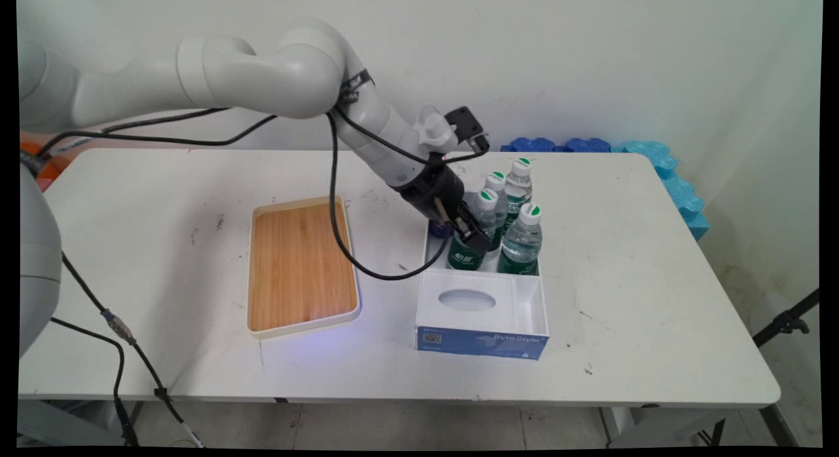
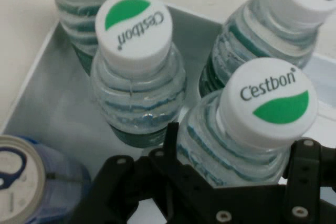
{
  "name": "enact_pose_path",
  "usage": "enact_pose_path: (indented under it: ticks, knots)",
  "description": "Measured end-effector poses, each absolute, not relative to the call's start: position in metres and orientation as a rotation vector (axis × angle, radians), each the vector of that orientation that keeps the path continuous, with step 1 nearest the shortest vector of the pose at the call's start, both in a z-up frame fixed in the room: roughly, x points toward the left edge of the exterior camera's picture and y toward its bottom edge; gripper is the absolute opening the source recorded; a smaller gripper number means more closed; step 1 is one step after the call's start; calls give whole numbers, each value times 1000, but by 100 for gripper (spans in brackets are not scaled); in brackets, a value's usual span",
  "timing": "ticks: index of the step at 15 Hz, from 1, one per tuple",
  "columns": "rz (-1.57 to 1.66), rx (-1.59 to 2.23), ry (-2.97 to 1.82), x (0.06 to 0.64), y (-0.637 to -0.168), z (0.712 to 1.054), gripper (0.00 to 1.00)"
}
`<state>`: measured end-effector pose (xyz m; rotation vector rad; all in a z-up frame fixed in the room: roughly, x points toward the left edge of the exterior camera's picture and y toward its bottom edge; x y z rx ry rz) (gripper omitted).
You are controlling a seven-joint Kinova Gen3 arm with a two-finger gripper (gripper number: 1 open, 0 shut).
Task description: Place the picked object on the tray
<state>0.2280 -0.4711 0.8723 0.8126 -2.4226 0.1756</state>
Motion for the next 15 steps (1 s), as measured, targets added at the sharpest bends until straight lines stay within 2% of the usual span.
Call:
enact_pose_path:
  ticks: [3,11,15]
  knots:
    - [207,793,-2407,237,-459,899,0]
    - [262,756,-2345,282,-419,999,0]
    - [266,753,-2348,321,-396,1023,0]
